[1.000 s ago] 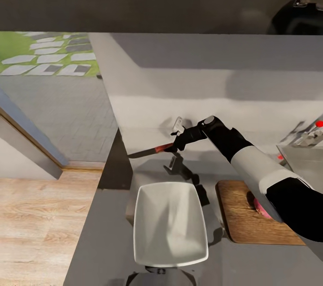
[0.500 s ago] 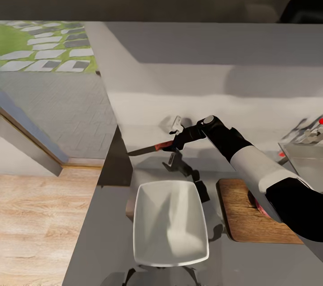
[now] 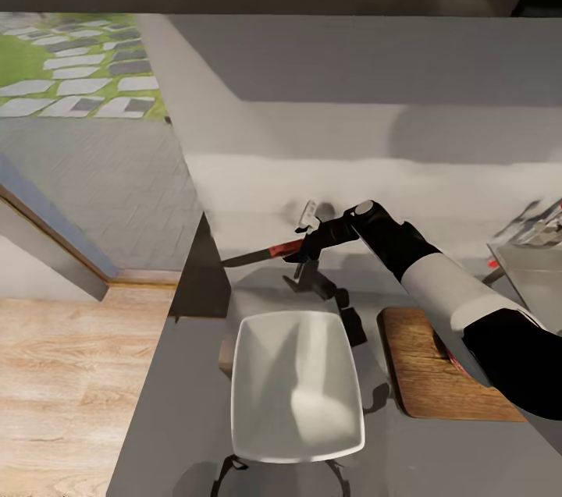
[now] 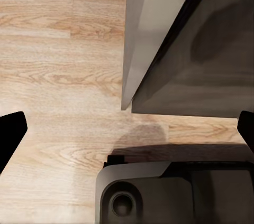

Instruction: In the kitchen, take the Vidalia onion out of the sink, dice it on the chopping board with the paring knife, put the diced onion into the bowl on the countertop, then place both the paring knife and the chopping board into the sink.

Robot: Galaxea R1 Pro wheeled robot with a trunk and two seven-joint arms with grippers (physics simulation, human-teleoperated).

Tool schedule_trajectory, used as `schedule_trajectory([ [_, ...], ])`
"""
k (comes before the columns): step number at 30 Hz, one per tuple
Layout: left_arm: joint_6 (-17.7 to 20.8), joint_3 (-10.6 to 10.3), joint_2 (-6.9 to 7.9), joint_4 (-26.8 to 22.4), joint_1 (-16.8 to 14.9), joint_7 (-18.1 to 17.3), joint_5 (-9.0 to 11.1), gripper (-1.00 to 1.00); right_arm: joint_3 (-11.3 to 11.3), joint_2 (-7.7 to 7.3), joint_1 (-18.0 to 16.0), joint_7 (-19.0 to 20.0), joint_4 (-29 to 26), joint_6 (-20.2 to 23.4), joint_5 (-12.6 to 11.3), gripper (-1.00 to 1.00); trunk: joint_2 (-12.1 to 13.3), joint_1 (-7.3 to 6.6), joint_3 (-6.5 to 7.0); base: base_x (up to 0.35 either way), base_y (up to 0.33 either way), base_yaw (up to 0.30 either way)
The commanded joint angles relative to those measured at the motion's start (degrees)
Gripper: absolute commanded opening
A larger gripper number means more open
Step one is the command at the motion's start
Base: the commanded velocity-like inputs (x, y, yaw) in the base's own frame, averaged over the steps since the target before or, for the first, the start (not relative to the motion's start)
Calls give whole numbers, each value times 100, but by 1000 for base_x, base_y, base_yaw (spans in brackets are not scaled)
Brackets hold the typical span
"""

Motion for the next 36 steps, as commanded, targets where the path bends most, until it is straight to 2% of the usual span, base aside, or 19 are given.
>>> schedule_trajectory([
  [1,-3,9,-1,-6,1,-40,37,100,14,-4,-4,13,-15,45,3,100,-10,3,-18,0,0,0],
  [36,-6,9,0,-15,1,-40,37,100,-21,-14,-4,9,-18,42,3,100,-10,3,-336,0,0,0],
])
